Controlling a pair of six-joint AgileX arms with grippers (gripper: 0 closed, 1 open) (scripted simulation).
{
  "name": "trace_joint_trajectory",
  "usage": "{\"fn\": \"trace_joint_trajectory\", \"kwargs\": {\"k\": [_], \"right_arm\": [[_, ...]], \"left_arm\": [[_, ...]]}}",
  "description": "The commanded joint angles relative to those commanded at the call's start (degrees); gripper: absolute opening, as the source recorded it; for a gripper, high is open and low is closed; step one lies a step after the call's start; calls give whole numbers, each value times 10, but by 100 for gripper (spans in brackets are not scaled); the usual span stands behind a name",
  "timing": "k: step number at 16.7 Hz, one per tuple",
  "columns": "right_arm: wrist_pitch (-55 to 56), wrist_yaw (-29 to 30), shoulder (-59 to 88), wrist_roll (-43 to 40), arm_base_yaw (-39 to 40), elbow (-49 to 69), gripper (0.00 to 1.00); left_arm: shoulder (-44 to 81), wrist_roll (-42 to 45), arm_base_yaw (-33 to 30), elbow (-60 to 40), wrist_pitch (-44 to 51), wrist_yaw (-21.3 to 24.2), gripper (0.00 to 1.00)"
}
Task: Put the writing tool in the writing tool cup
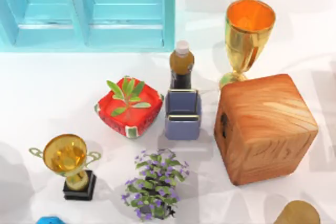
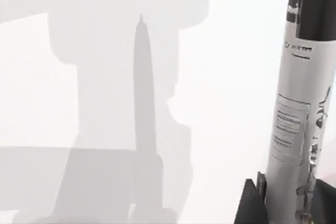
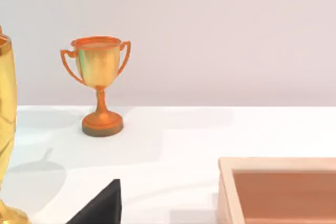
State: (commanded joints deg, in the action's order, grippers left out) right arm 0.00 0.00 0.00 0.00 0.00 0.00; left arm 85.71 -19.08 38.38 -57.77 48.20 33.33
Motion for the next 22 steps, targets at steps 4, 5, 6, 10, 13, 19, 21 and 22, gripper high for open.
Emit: {"fn": "trace_joint_trajectory", "kwargs": {"k": [4,5,6,10,13,19,21,22], "right_arm": [[0,0,0,0,0,0,100],[0,0,0,0,0,0,100],[0,0,0,0,0,0,100],[0,0,0,0,0,0,100],[0,0,0,0,0,0,100],[0,0,0,0,0,0,100],[0,0,0,0,0,0,100],[0,0,0,0,0,0,100]], "left_arm": [[-75,52,65,-6,101,3,0],[-85,61,84,-6,115,2,0],[-93,70,102,-6,129,-1,0],[-104,99,154,-1,189,-11,0],[-104,108,166,0,208,-14,0],[-98,108,159,-3,203,-19,0],[-80,105,139,-11,186,-45,0],[-68,103,122,-17,171,-66,0]]}}
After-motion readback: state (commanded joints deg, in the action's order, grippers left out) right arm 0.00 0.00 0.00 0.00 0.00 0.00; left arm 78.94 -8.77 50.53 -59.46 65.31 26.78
